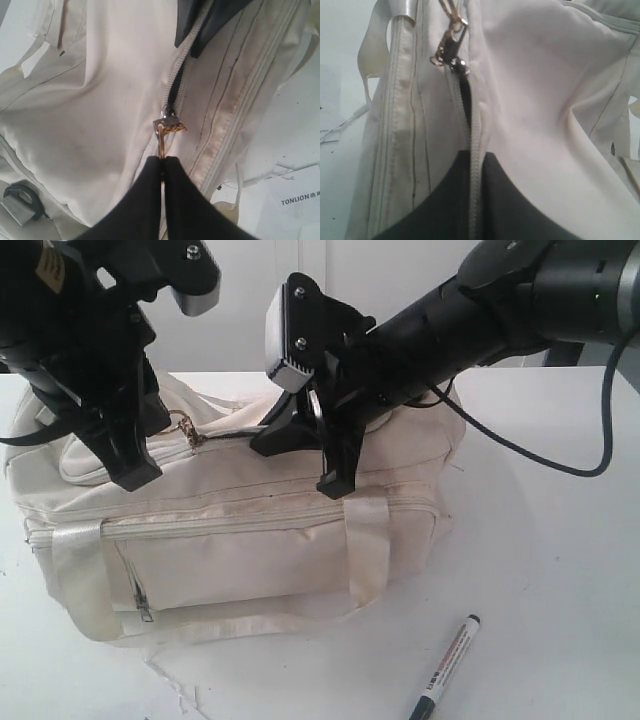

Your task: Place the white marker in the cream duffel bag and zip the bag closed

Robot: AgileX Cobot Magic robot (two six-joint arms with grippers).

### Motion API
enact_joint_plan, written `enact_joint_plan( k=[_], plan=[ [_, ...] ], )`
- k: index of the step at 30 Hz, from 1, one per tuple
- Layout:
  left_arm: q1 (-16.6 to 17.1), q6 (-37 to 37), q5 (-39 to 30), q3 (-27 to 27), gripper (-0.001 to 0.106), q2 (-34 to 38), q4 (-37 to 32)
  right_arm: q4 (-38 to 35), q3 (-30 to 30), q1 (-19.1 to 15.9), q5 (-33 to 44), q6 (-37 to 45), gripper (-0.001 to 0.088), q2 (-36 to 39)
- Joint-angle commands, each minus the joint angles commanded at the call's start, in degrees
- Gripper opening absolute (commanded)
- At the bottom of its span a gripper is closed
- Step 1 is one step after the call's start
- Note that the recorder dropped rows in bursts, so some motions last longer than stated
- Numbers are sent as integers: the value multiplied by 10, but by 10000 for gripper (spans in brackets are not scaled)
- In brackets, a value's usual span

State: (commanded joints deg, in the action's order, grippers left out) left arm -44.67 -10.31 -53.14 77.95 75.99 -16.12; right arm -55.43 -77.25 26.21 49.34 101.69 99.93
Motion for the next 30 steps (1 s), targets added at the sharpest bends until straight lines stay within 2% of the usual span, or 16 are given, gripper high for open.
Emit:
enact_joint_plan(
  k=[10, 17, 30],
  plan=[
    [0, -1, -50, 0, 0, 0, -39, 0, 0, 0, 4, 0, 0, 0],
    [0, -1, -59, 0, 0, 0, -39, 0, 0, 0, 4, 0, 0, 0],
    [0, -6, -119, 0, 0, 0, -66, 12, 0, 0, 3, 0, 0, 0]
  ],
)
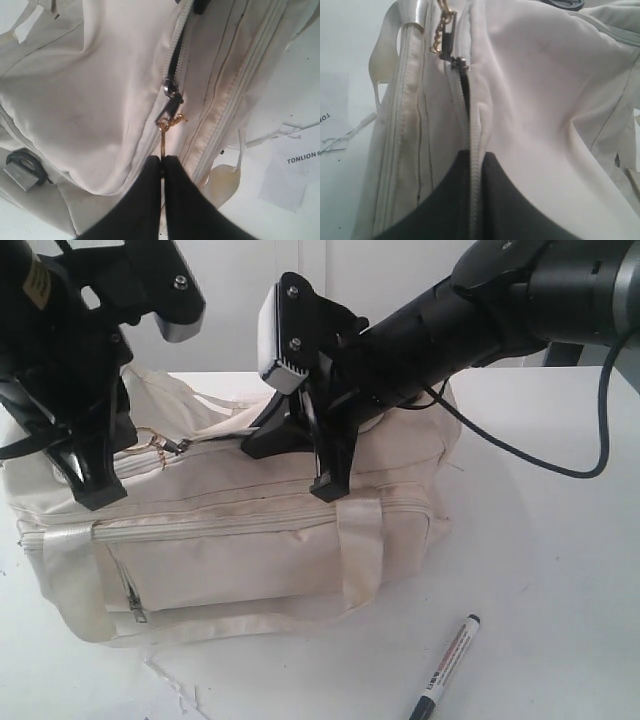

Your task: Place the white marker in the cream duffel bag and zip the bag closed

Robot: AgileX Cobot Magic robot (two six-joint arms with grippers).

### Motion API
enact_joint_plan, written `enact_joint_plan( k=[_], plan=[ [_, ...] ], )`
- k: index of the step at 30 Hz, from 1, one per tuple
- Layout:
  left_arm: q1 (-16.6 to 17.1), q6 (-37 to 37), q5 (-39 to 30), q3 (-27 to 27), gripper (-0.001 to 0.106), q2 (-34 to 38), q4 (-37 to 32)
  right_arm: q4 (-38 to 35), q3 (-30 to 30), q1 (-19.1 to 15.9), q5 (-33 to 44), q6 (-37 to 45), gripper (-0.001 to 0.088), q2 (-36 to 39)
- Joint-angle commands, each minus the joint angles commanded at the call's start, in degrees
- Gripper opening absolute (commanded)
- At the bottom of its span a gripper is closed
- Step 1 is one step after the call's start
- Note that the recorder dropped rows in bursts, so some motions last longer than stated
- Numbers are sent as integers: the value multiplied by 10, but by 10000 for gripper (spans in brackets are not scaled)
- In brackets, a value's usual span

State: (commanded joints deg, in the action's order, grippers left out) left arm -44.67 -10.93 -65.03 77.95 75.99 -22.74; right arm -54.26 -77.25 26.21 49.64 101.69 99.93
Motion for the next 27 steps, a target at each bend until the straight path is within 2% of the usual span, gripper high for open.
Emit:
enact_joint_plan(
  k=[11, 18, 27],
  plan=[
    [0, -11, -37, 0, 0, 0, -24, 1, 0, 0, 0, -3, 0, 0],
    [0, -16, -49, 0, 0, 0, -25, 1, 0, 0, -1, -4, 0, 0],
    [0, -19, -49, 0, 0, 0, -59, 1, 0, 0, -7, -6, 0, 0]
  ],
)
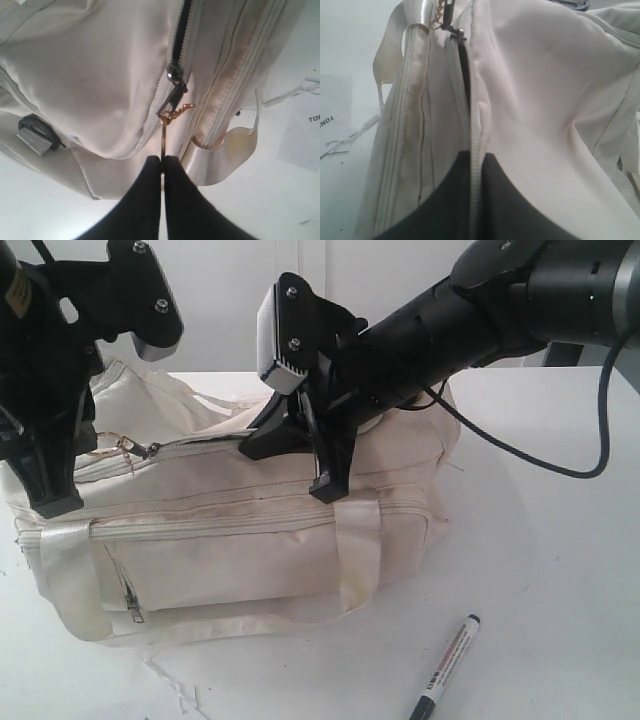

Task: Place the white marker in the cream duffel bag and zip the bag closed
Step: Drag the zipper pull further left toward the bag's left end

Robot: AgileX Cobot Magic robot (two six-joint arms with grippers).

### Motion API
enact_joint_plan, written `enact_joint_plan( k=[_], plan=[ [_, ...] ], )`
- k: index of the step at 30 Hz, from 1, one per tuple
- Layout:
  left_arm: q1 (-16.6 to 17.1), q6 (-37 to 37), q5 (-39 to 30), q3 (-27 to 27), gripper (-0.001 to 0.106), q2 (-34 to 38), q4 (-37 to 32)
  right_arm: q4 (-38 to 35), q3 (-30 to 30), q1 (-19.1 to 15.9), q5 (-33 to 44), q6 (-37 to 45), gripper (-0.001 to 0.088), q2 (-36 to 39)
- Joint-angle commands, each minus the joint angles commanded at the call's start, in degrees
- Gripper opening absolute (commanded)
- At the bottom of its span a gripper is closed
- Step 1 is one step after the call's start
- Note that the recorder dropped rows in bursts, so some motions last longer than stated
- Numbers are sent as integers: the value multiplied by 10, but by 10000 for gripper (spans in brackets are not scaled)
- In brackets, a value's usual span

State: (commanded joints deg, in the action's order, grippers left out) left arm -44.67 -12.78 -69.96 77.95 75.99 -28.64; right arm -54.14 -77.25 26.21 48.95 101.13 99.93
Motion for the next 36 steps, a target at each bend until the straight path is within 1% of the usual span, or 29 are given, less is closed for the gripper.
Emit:
enact_joint_plan(
  k=[6, 13, 23, 36],
  plan=[
    [0, 0, 0, 0, 0, 0, -5, 4, 0, 0, 0, 0, 0, 0],
    [0, 0, 0, 0, 0, 0, -38, 32, 0, 0, -2, -13, 0, 0],
    [0, -11, 0, 0, 0, 0, -38, 32, 0, 0, -4, -13, 0, 0],
    [0, -19, 0, 0, 0, 0, -57, 32, 0, 0, -4, -13, 0, 0]
  ],
)
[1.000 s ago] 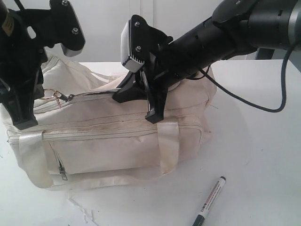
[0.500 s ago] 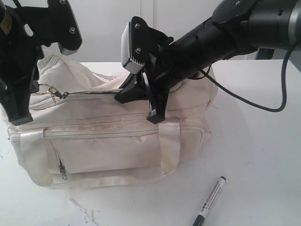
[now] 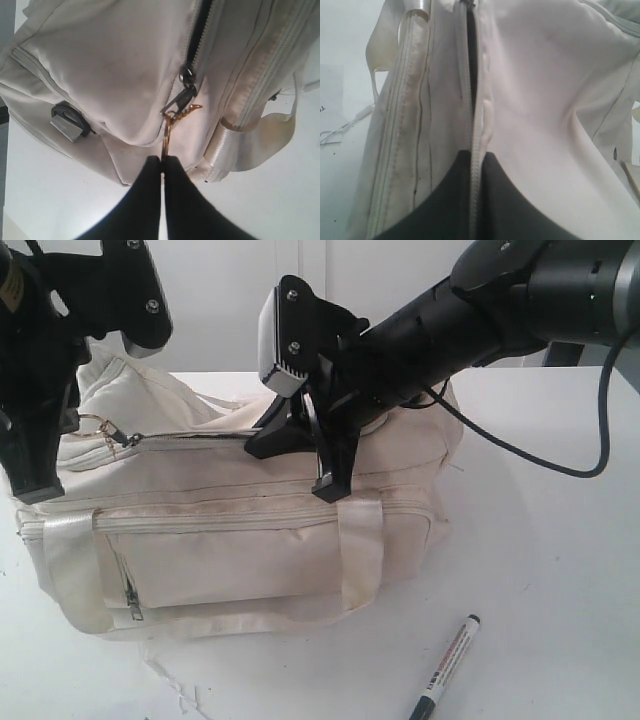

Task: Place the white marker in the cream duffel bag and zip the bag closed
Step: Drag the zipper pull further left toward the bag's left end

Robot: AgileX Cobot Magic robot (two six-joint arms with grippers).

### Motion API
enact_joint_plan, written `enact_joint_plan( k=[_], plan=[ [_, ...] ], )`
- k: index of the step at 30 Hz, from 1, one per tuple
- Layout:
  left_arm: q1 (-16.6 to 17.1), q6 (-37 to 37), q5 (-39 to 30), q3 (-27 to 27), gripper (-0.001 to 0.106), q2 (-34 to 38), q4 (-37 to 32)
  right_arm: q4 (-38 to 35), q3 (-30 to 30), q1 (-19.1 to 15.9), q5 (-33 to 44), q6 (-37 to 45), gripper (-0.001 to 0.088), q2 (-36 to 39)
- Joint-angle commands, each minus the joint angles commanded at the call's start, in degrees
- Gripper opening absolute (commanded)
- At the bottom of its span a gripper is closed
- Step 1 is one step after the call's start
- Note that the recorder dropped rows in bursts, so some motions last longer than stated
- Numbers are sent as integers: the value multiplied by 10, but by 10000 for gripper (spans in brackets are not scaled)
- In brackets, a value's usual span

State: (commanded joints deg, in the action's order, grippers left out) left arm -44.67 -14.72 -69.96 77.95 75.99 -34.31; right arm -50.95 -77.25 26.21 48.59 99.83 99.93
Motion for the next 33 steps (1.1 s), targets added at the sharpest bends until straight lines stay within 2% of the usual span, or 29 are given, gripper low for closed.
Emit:
enact_joint_plan(
  k=[4, 13, 24, 33],
  plan=[
    [5, -6, 0, 0, 0, 0, -3, 0, 0, 0, 0, 0, 0, 0],
    [73, -21, 0, 0, 0, 0, 42, 0, 0, 0, -6, 0, 0, 0],
    [77, -20, 0, -2, 0, 0, 17, 0, 0, 0, -9, 0, 0, 0],
    [134, -20, 0, -2, 0, 0, 33, 1, 0, 0, -9, 0, 0, 0]
  ],
)
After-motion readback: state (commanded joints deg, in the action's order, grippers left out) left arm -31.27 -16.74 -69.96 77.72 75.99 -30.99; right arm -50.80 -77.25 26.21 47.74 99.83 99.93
